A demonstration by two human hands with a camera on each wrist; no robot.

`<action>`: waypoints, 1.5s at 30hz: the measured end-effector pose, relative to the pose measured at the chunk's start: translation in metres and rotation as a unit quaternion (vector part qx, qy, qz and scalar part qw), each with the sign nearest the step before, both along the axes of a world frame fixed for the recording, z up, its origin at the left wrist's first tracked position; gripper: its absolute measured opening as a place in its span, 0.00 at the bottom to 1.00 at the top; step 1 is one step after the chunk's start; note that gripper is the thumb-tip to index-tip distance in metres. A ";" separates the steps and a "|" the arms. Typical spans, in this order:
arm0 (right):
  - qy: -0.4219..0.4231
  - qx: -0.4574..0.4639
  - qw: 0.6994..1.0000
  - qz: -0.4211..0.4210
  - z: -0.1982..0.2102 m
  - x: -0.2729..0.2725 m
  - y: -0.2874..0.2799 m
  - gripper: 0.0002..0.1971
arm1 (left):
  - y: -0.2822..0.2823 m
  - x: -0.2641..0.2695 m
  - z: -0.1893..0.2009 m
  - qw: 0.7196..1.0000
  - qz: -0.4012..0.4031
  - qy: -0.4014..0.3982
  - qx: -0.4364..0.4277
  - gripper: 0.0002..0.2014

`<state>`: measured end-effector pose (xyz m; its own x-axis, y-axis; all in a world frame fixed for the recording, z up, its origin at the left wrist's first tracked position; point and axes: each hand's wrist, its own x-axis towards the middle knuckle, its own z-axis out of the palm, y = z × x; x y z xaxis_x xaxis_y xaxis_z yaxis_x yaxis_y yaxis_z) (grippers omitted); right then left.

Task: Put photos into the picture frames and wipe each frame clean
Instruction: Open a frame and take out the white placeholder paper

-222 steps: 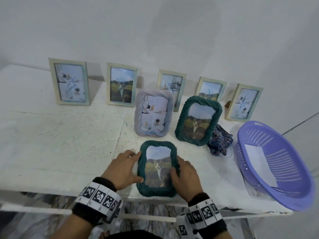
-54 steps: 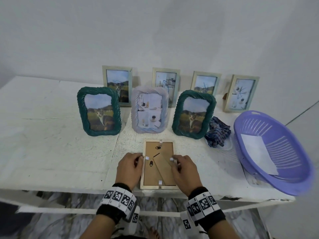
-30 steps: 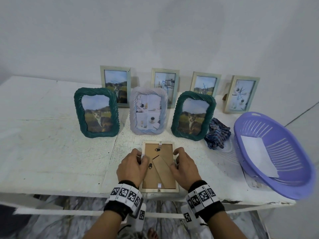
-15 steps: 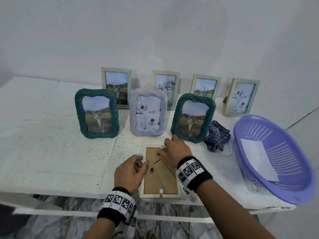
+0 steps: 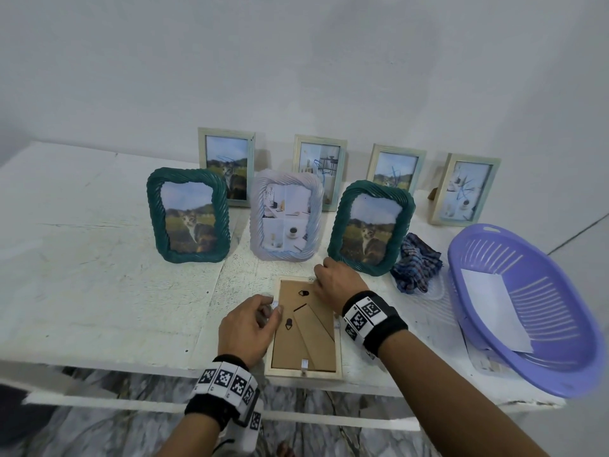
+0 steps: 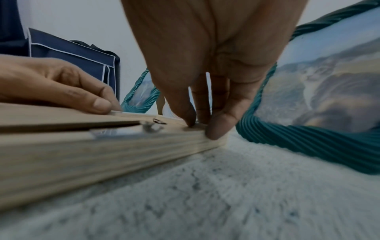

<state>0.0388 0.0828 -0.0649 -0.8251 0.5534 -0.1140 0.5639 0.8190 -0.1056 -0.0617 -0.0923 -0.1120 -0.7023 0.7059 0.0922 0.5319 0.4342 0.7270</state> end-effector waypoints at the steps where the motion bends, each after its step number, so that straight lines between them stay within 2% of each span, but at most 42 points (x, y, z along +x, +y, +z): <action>1: 0.000 -0.003 1.000 0.006 0.000 0.001 0.002 0.11 | 0.000 0.000 0.000 1.000 0.001 0.000 0.001 0.09; 4: 0.012 -0.032 0.999 -0.004 0.004 0.007 0.003 0.13 | 0.000 0.000 0.000 1.000 0.002 -0.005 0.002 0.08; 9: 0.097 -0.079 0.992 -0.018 0.014 0.030 -0.022 0.22 | 0.000 0.000 0.002 1.000 0.003 -0.022 0.009 0.09; 13: 0.156 -0.009 0.987 0.032 0.013 0.061 -0.069 0.10 | 0.000 0.001 0.003 1.000 0.001 -0.021 0.007 0.11; 19: 0.115 0.014 0.993 0.006 -0.007 0.085 -0.121 0.16 | 0.001 0.002 0.004 1.000 0.014 -0.019 -0.004 0.11; 22: 0.110 0.002 0.994 -0.013 -0.014 0.085 -0.128 0.14 | 0.001 0.003 0.004 1.000 0.017 -0.023 -0.006 0.11; 25: 0.143 -0.049 0.988 -0.030 -0.020 0.086 -0.130 0.09 | 0.001 0.003 0.005 1.000 0.011 -0.016 -0.009 0.11; 27: 0.155 -0.081 0.984 -0.022 -0.022 0.087 -0.130 0.06 | 0.000 0.003 0.005 1.000 0.006 -0.012 -0.011 0.12; 32: 0.146 -0.104 0.984 0.011 -0.018 0.090 -0.125 0.07 | 0.000 0.004 0.006 1.000 0.003 -0.008 -0.013 0.12; 35: 0.124 -0.085 0.988 0.019 -0.015 0.089 -0.126 0.08 | 0.000 0.004 0.007 1.000 0.003 -0.012 -0.015 0.12; 37: 0.112 -0.063 0.992 0.014 -0.011 0.085 -0.122 0.12 | 0.000 0.004 0.008 1.000 0.003 -0.011 -0.011 0.12; 41: 0.086 0.022 0.995 -0.047 -0.002 0.072 -0.110 0.17 | -0.002 0.004 0.007 1.000 -0.011 -0.008 0.014 0.10; 45: 0.058 0.062 0.994 -0.064 -0.003 0.055 -0.107 0.14 | -0.003 0.003 0.007 1.000 -0.014 0.001 0.018 0.08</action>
<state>0.0943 -0.0243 -0.0677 -0.7511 0.6581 0.0531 0.6539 0.7526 -0.0777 -0.0584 -0.0952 -0.1053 -0.6826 0.7208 0.1203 0.5450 0.3924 0.7409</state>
